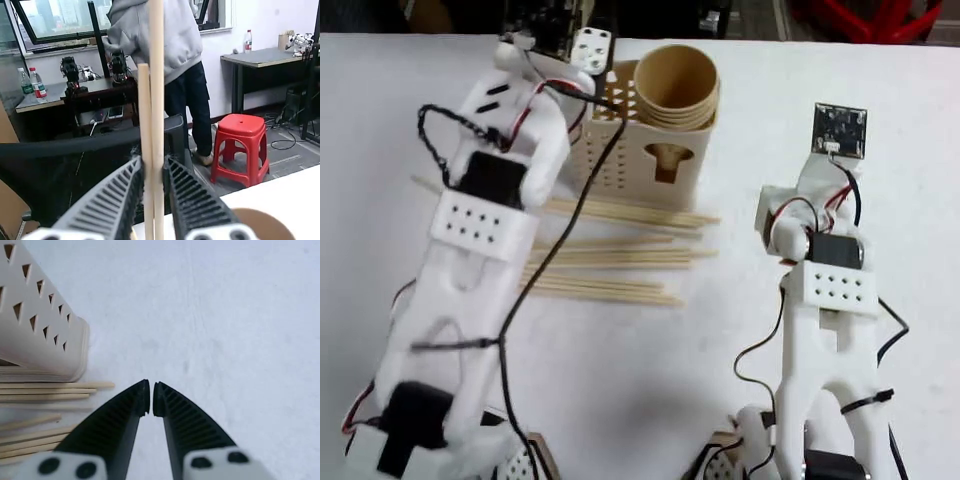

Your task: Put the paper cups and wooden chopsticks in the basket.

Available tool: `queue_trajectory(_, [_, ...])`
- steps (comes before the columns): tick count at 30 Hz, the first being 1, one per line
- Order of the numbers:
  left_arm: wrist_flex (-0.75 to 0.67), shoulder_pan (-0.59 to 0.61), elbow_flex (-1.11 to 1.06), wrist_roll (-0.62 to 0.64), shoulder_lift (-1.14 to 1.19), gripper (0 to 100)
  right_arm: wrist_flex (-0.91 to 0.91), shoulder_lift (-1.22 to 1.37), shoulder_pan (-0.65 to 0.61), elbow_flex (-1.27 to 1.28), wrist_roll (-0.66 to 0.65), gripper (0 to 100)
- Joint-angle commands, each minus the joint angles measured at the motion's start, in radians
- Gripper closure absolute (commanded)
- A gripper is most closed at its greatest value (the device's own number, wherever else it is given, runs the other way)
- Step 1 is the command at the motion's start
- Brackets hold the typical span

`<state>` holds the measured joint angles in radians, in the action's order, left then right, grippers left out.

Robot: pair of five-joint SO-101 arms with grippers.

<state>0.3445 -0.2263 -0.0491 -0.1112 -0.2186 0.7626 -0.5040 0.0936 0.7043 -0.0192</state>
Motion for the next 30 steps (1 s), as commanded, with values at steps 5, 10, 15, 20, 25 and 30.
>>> queue_trajectory(5, [-0.052,0.002,0.035,0.011,0.059,98,-0.018,-0.033,0.004,-0.006,0.008,96.7])
queue_trajectory(10, [-0.021,0.004,0.04,0.011,0.056,93,-0.018,-0.033,0.004,-0.006,0.008,96.7])
queue_trajectory(15, [0.167,0.005,0.083,0.008,0.005,86,-0.018,-0.033,0.004,-0.006,0.008,96.7])
queue_trajectory(20, [0.328,0.028,0.1,0.0,-0.107,86,-0.018,-0.033,0.004,-0.006,0.008,96.7])
queue_trajectory(25, [0.477,0.081,0.095,-0.04,-0.199,86,-0.018,-0.033,0.004,-0.005,0.008,96.7])
queue_trajectory(30, [0.64,0.079,0.095,-0.138,-0.232,86,-0.018,-0.033,0.004,-0.005,0.008,96.7])
